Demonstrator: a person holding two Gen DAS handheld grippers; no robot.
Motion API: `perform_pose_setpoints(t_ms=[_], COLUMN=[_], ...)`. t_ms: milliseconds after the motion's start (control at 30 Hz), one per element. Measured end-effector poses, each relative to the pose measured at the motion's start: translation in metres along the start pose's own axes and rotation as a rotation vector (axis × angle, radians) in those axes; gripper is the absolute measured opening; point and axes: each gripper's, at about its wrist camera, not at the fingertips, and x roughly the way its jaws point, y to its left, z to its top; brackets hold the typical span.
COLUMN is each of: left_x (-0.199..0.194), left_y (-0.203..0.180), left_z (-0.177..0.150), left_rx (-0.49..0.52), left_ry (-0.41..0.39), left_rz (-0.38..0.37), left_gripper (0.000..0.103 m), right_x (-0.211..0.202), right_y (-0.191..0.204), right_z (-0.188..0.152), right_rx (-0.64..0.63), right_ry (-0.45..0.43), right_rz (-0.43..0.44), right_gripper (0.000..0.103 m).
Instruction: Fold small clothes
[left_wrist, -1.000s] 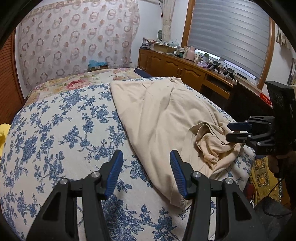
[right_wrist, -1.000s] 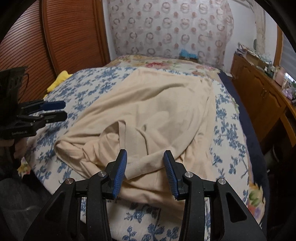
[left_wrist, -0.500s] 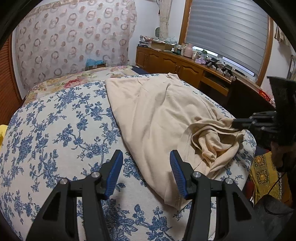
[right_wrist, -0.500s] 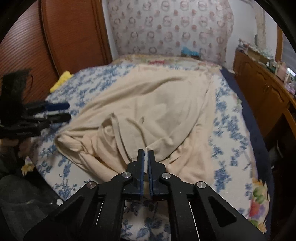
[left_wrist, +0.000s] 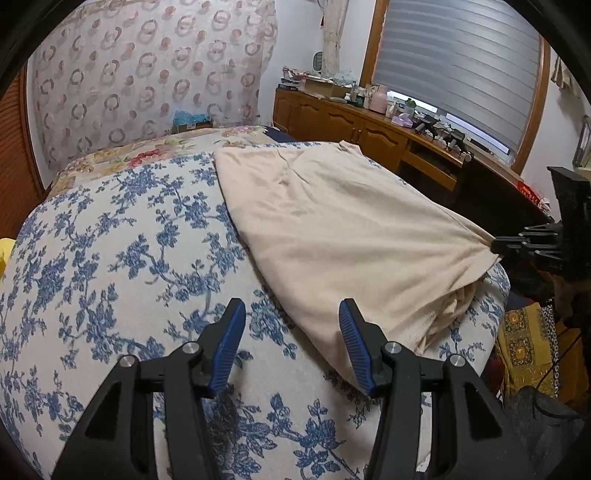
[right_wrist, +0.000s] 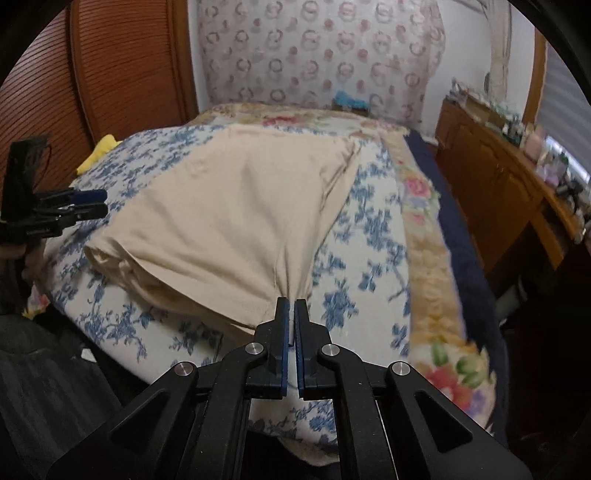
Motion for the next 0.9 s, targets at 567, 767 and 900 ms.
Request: perform_pose_setpoints(t_ms=[567,767,900], left_x=[0.001,0.000,0.000], left_y=[-0.026,-0.030,-0.031], left_z=[-0.032,-0.032,-0.033], left_rx=[0.028,0.033,0.026], left_ry=[0.099,0.097,0.097], left_rz=[-0.079,-0.086,-0.109], left_gripper=[0.052,0.052,0.042], right_x=[0.027,0.044,0.050], right_y=[0.008,0.007,0.003], right_z=[0.016,0.008,0.002], right_rx=[0.043,0.066,0.086], right_ry=[-0.039,0.007,0.038], right_rz=[-0.029,-0.017,0.016], right_gripper=[0.047,0.056,0.058])
